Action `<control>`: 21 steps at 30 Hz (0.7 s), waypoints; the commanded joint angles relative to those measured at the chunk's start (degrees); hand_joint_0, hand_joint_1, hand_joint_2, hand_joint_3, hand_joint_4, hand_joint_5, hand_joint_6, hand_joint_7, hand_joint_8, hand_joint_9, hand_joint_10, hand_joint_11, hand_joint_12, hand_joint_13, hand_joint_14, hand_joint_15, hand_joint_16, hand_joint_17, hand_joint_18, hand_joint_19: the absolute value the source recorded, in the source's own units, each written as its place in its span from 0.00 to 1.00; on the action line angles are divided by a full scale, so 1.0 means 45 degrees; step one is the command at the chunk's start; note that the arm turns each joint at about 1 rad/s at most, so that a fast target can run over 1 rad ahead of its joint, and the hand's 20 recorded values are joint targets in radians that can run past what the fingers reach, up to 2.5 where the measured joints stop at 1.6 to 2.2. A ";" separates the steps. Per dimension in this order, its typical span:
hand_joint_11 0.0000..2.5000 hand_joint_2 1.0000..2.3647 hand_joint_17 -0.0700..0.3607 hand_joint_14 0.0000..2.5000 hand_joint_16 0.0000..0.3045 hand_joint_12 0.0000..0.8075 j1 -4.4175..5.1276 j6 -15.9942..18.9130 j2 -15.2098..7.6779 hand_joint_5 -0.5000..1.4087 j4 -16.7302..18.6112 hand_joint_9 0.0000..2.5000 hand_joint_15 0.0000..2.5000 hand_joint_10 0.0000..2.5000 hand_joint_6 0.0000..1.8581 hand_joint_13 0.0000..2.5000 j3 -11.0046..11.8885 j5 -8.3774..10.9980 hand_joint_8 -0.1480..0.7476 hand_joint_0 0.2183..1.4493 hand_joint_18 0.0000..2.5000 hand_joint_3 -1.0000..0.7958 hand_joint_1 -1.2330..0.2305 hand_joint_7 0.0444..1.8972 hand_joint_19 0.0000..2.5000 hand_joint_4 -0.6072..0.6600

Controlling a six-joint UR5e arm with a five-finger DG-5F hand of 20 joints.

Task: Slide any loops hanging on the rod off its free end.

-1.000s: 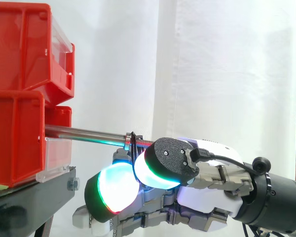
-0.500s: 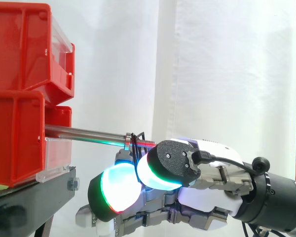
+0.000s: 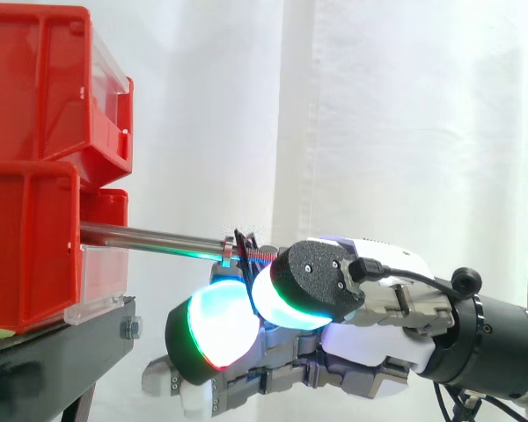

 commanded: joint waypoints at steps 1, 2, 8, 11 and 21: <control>0.14 0.01 0.40 0.00 0.15 0.40 -0.0012 0.0000 0.0074 0.17 -0.0458 0.30 0.00 0.00 0.51 0.16 -0.0005 -0.0002 0.50 0.36 0.21 0.49 0.36 0.42 0.10 0.56; 0.14 0.01 0.40 0.00 0.15 0.40 -0.0012 -0.0020 0.0094 0.17 -0.0634 0.30 0.00 0.01 0.51 0.16 0.0015 -0.0002 0.50 0.36 0.21 0.48 0.36 0.42 0.10 0.56; 0.14 0.01 0.40 0.00 0.15 0.40 -0.0051 -0.0195 0.0231 0.17 -0.1259 0.30 0.00 0.00 0.51 0.16 -0.0005 -0.0237 0.50 0.36 0.21 0.49 0.36 0.41 0.11 0.56; 0.14 0.01 0.40 0.00 0.15 0.40 -0.0090 -0.0274 0.0309 0.17 -0.1435 0.30 0.01 0.00 0.51 0.16 -0.0005 -0.0315 0.50 0.36 0.21 0.49 0.36 0.42 0.11 0.56; 0.14 0.01 0.40 0.00 0.15 0.40 -0.0168 -0.0742 0.0738 0.17 -0.2528 0.30 0.01 0.00 0.51 0.16 -0.0024 -0.0471 0.51 0.35 0.20 0.49 0.36 0.42 0.11 0.56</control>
